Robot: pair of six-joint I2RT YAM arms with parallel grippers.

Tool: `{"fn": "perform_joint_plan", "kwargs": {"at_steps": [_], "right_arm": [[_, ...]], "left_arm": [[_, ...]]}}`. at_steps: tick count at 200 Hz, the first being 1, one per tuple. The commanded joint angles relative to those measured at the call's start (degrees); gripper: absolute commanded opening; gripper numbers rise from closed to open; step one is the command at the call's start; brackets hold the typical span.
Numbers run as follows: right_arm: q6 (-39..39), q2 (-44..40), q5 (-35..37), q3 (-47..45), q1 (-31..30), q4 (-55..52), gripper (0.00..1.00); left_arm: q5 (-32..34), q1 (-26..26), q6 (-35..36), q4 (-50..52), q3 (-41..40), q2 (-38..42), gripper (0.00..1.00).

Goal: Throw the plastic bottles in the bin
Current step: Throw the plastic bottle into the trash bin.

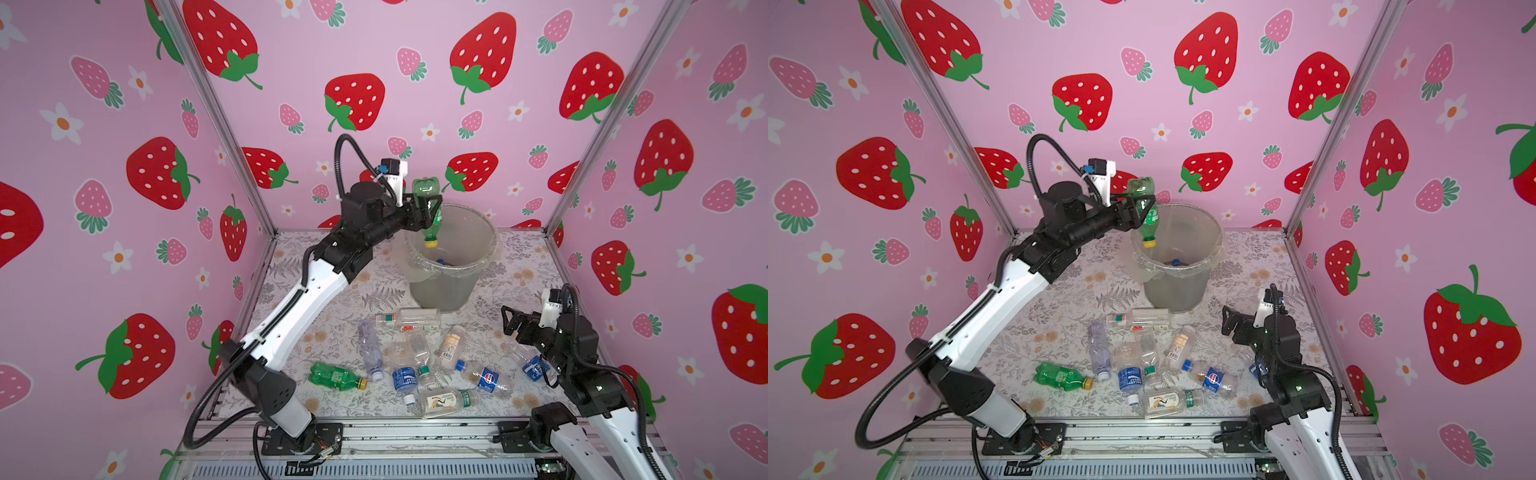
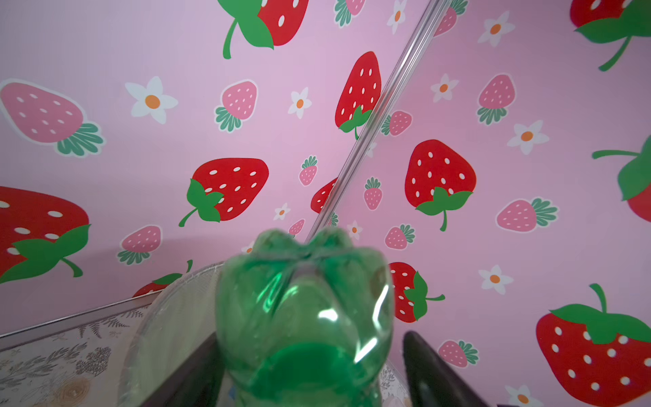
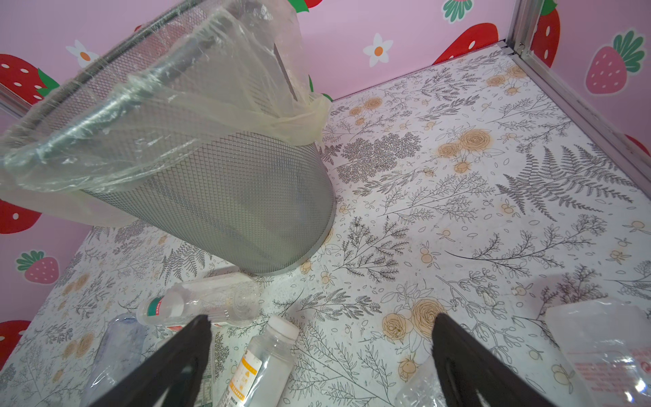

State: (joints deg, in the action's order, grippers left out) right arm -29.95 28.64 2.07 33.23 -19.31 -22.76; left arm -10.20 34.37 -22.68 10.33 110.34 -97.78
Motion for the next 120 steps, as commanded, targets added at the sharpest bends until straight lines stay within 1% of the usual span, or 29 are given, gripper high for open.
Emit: {"fn": "perform_joint_plan", "kwargs": {"at_steps": [1, 10, 21, 64, 98, 120], "right_arm": [[-0.3, -0.7, 0.1, -0.4, 0.3, 0.6, 0.99], [-0.4, -0.8, 0.2, -0.4, 0.3, 0.5, 0.99], [-0.3, -0.9, 0.2, -0.4, 0.3, 0.5, 0.99], [-0.1, 0.3, -0.5, -0.4, 0.3, 0.9, 0.99], [-0.5, 2.0, -1.0, 0.0, 0.3, 0.8, 0.99], [-1.1, 3.2, -1.8, 0.3, 0.3, 0.9, 0.99]], "left_arm": [[6.8, 0.7, 0.4, 13.1, 12.7, -6.6, 0.99], [8.1, 0.7, 0.2, 14.7, 14.6, -7.3, 0.99], [8.3, 0.7, 0.3, 13.9, 13.3, -5.8, 0.99], [14.1, 0.0, 0.6, 12.6, 0.0, 6.2, 0.99], [16.1, -1.6, 0.1, 14.6, -10.2, 15.3, 0.99], [16.5, -3.5, -0.2, 16.5, -16.1, 20.5, 0.99]]}}
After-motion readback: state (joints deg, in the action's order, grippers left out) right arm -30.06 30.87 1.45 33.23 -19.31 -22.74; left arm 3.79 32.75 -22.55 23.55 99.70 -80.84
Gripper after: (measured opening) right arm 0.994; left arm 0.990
